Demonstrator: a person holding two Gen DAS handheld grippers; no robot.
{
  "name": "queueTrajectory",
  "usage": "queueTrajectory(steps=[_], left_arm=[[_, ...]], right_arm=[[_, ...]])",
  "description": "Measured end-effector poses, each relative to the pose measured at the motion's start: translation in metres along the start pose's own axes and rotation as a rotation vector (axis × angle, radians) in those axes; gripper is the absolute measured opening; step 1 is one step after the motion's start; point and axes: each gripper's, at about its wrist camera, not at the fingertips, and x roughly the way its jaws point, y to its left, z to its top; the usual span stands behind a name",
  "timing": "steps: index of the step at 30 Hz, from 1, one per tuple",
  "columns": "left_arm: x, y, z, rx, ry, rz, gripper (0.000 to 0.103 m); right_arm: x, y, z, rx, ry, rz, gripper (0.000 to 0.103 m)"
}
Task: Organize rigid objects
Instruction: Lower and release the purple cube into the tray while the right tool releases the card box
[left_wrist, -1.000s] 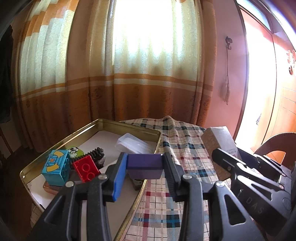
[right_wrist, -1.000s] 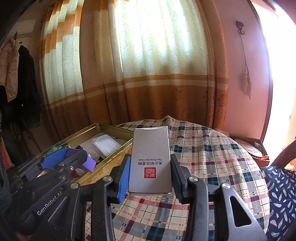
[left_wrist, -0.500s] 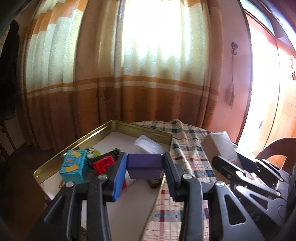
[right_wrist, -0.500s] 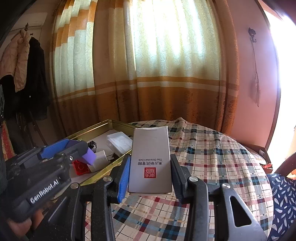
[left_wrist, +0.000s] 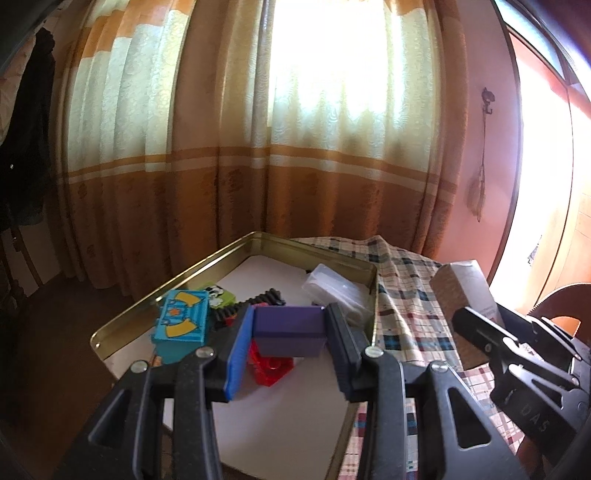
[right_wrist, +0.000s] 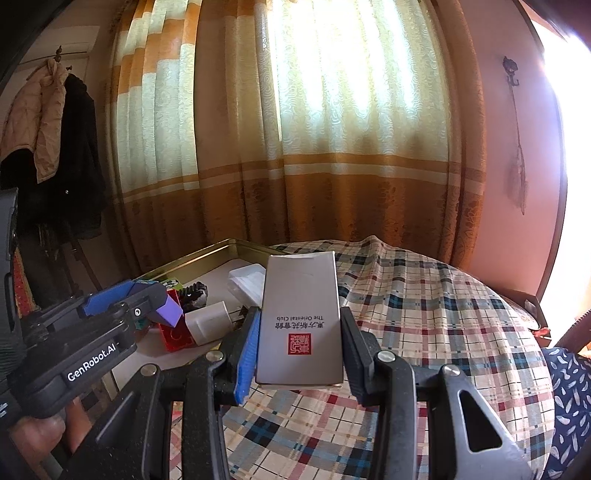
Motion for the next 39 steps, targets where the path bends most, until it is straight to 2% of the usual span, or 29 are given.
queueTrajectory(steps=[10,18,24,35,36,38,39], left_arm=[[0.001,0.029,0.013,-0.020,0.005,0.040,0.039],[0.021,0.051,0.027,-0.013,0.085,0.068,0.039],[0.030,0.058,0.031,-0.006,0.124,0.067,0.039],[0.038,0.056,0.033,0.044,0.175,0.058,0.040],[0.039,0.056,0.032,0.046,0.189,0.062,0.041],[0.042,0.058,0.031,0.039,0.197,0.076,0.050],[0.041,0.061,0.030,0.030,0.195,0.093,0.059]], right_arm=[[0.012,0.016,0.023,-0.038,-0.005,0.038,0.043],[0.052,0.034,0.047,-0.038,0.068,0.107,0.043],[0.082,0.058,0.045,-0.060,0.169,0.140,0.044],[0.094,0.071,0.032,-0.061,0.233,0.181,0.045],[0.094,0.070,0.031,-0.058,0.237,0.183,0.045],[0.094,0.068,0.029,-0.043,0.244,0.192,0.047],[0.094,0.065,0.029,-0.034,0.242,0.186,0.050]])
